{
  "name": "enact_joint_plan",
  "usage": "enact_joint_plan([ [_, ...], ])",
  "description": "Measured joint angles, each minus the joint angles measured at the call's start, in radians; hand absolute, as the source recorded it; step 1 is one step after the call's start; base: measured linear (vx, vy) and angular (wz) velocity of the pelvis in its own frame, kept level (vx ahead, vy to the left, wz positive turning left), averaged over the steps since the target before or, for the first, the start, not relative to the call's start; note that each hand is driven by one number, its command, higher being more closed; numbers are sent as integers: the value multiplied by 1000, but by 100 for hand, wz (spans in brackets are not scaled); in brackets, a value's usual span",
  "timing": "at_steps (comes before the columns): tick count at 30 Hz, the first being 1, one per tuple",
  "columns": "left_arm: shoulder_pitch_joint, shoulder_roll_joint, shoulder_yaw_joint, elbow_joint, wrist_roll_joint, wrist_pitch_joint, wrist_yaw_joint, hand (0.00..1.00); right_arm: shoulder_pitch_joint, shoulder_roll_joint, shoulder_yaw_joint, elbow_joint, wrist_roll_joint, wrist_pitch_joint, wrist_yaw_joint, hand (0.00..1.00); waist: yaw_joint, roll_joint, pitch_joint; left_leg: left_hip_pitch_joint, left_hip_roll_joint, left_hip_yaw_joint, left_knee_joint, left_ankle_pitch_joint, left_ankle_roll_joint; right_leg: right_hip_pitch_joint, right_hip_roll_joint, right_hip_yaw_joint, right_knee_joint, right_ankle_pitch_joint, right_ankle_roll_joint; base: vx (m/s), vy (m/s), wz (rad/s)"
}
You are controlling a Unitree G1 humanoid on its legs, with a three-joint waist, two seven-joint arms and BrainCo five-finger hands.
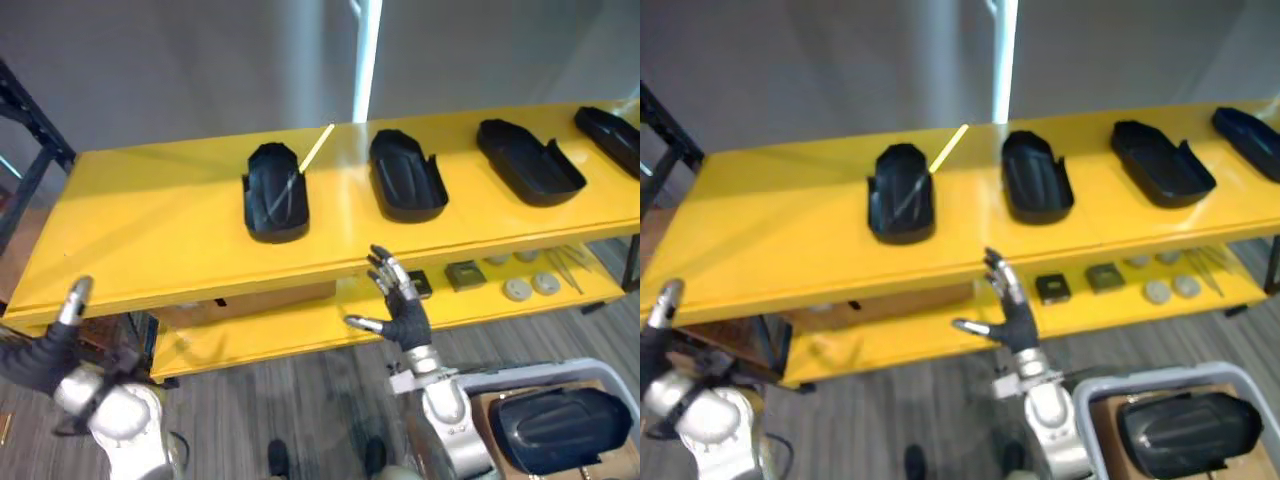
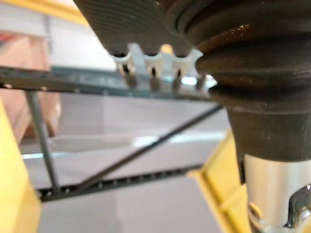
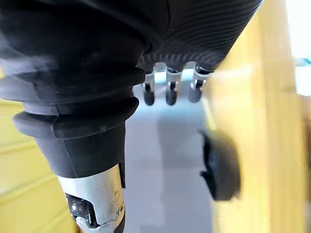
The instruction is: Walk over and take plastic housings, then place them on the shelf
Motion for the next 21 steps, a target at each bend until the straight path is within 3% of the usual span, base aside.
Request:
enact_joint_plan([
  [2,31,-1,22,33,39,-6,2,0,-8,-6,-40,-32,-36,-10,-35,0,4,2,-13,-2,-1,-12,0,1,-2,4,-1,-8,-3,0,1,15,7,15],
  [6,64,-11,188,381,31,28,66,0,-48,-20,-123,-109,-107,-38,-135,0,19,-9,-41,-1,0,-17,0,2,-2,20,1,-15,-24,6,9,42,-2,5],
  [9,62,-10,211,654,-15,63,54,0,-69,-24,-134,-111,-104,-42,-147,0,20,-25,-49,-6,-4,-40,0,1,-2,31,-1,-36,-26,5,11,63,-3,18],
  [14,54,-11,203,951,-178,68,-41,0,-110,-32,-54,-106,-91,-42,-129,0,25,-52,-53,-8,-5,-47,0,-2,1,32,-2,-44,-23,-2,17,54,0,7],
  [18,42,-9,178,1067,-318,67,-127,0,-131,-35,4,-51,-28,-36,-88,0,28,-60,-50,-7,-4,-51,-1,-2,3,33,-2,-46,-17,-9,13,43,-7,2],
  [21,25,-6,133,1108,-360,67,-172,0,-130,-36,26,-18,11,-25,-64,0,29,-64,-46,-7,-4,-61,0,-2,3,33,-2,-57,-7,-18,11,41,-12,10],
])
